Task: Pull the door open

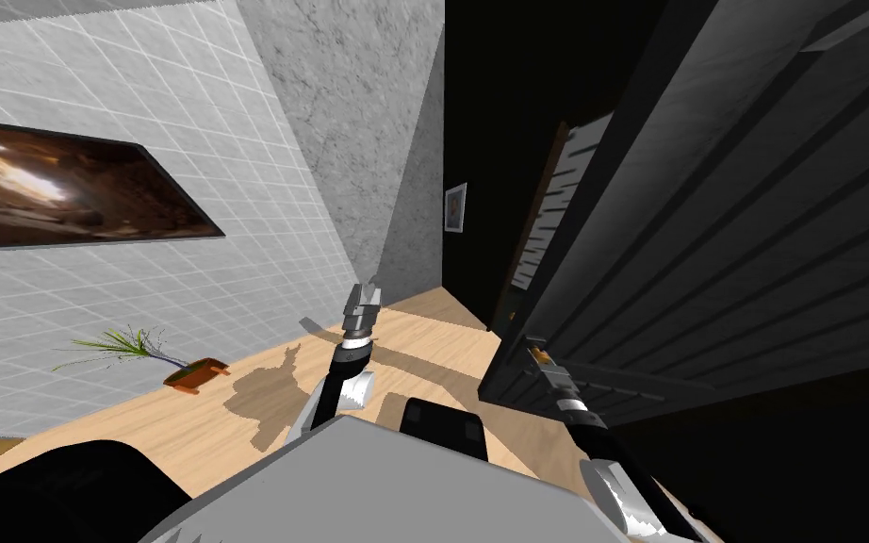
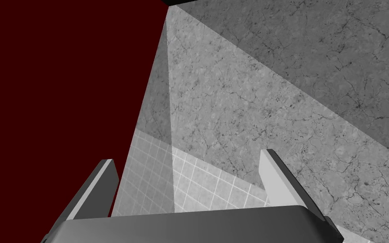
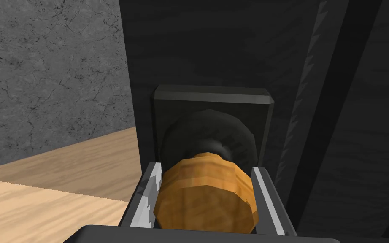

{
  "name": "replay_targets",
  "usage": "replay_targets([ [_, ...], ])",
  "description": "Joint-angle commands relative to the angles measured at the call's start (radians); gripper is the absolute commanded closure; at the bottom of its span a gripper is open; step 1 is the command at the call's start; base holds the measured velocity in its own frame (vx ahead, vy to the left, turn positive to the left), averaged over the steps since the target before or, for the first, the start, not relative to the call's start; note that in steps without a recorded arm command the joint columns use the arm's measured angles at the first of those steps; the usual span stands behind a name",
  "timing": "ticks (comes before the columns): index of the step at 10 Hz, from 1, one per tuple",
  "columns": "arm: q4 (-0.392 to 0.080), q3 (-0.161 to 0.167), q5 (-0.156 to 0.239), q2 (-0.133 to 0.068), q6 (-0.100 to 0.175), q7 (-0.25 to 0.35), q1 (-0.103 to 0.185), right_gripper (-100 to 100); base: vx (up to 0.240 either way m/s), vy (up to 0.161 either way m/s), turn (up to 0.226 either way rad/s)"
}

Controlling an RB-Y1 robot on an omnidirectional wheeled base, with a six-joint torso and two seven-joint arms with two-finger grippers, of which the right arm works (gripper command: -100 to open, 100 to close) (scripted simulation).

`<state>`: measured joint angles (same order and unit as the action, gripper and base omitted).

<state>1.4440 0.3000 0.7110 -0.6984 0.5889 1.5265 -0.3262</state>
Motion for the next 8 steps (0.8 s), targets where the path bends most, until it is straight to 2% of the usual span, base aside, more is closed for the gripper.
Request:
replay_targets([
  [1,0.001,0.015,0.001,-0.011,0.013,0.006,-0.007,100,-0.200,-0.075,0.151],
  [8,0.011,0.052,0.015,-0.065,0.068,0.029,-0.030,100,-0.212,-0.092,0.153],
])
